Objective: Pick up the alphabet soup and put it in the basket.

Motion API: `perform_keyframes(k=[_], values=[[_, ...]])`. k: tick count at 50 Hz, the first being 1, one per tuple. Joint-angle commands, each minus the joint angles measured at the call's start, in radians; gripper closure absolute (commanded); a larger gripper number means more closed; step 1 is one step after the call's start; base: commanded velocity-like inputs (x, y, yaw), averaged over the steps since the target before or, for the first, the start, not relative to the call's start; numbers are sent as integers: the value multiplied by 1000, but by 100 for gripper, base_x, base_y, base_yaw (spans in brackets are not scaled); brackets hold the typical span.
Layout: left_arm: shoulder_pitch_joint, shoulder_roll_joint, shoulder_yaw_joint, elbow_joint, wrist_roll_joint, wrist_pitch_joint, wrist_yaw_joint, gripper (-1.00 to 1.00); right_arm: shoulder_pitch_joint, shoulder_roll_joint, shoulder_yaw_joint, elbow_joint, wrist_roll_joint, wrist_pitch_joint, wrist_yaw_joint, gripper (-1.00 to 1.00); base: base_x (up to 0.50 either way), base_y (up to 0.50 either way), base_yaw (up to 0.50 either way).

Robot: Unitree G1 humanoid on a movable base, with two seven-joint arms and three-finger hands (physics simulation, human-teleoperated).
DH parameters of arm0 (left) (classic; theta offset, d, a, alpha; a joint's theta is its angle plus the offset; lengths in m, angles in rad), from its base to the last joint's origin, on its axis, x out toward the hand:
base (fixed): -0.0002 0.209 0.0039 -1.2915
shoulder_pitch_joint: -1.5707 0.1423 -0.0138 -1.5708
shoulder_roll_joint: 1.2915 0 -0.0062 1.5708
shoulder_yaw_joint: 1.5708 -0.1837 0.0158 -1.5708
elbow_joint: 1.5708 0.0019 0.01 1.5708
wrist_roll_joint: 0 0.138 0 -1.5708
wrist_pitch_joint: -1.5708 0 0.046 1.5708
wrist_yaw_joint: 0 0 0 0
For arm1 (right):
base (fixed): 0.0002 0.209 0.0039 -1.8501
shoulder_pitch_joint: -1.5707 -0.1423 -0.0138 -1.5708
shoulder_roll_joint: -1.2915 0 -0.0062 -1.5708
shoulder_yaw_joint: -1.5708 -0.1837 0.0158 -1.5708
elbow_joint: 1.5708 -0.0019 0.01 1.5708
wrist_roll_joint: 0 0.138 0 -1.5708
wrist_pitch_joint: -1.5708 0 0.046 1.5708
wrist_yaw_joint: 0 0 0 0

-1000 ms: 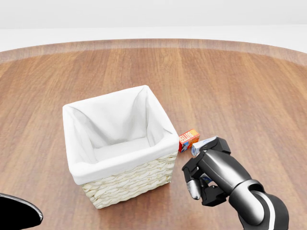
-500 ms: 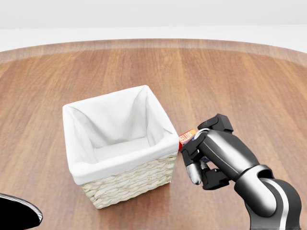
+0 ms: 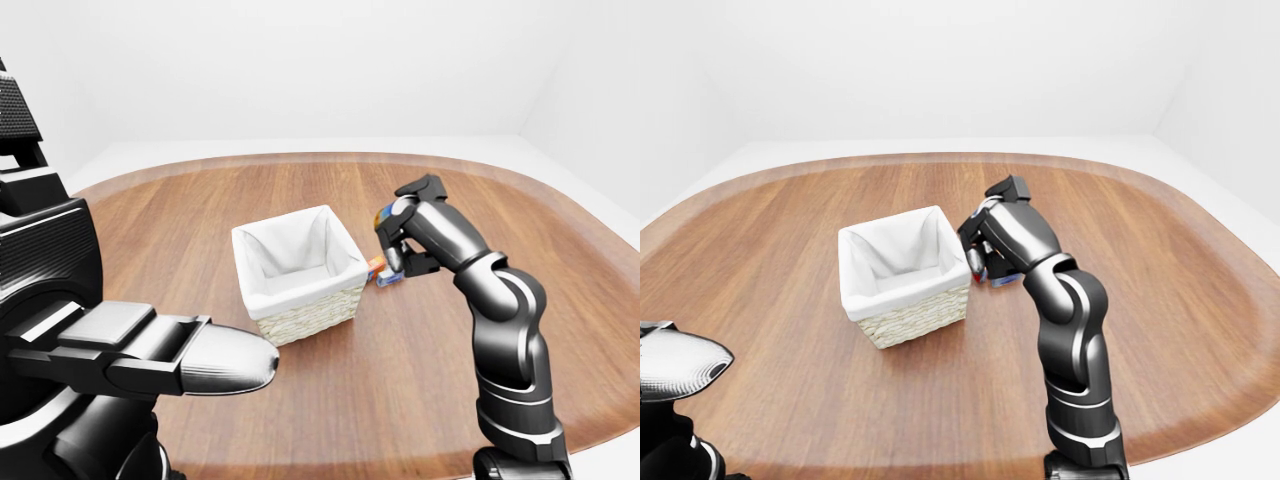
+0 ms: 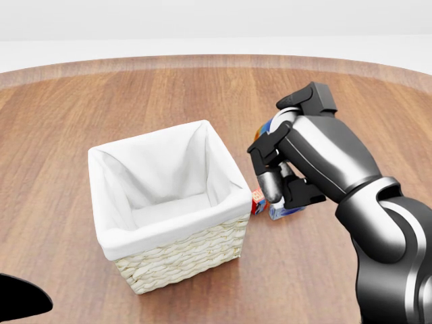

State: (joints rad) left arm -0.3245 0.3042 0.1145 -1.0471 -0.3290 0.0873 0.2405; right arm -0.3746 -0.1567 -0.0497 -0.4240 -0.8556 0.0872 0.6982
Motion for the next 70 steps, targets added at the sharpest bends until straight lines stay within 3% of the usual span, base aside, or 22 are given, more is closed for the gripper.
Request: perform_keyframes(k=[1, 15, 22, 25, 30, 40, 50, 67, 70], values=[[2, -12, 2, 0, 18, 0, -18, -100, -111, -22, -2, -57, -27, 0, 0, 95, 0, 0, 0], [8, -17, 1, 0, 28, 0, -27, -100, -132, -9, 6, -91, 2, 0, 0, 100, 0, 0, 0], [3, -17, 1, 0, 25, 0, -24, -100, -170, -3, 18, -107, 9, 0, 0, 89, 0, 0, 0], [4, -17, -2, 0, 27, 0, -22, -100, -172, 12, 35, -122, 21, 0, 0, 93, 0, 0, 0], [4, -16, -2, 0, 25, 0, -20, -100, -134, 45, 77, -144, 12, 0, 0, 93, 0, 0, 0], [1, -15, 0, 0, 18, 0, -14, -100, -208, 137, 160, -157, -61, 0, 0, 92, 0, 0, 0], [0, -14, -5, 0, 15, 0, -10, -100, -199, 244, 228, -117, -138, 0, 0, 91, 0, 0, 0], [4, -33, -16, 0, 57, 0, -47, -100, -335, 263, 198, 188, -75, 0, 0, 91, 0, 0, 0], [-4, -36, -17, 0, 59, 0, -48, -100, -347, 263, 189, 247, -61, 0, -46, 91, 0, 0, 0]])
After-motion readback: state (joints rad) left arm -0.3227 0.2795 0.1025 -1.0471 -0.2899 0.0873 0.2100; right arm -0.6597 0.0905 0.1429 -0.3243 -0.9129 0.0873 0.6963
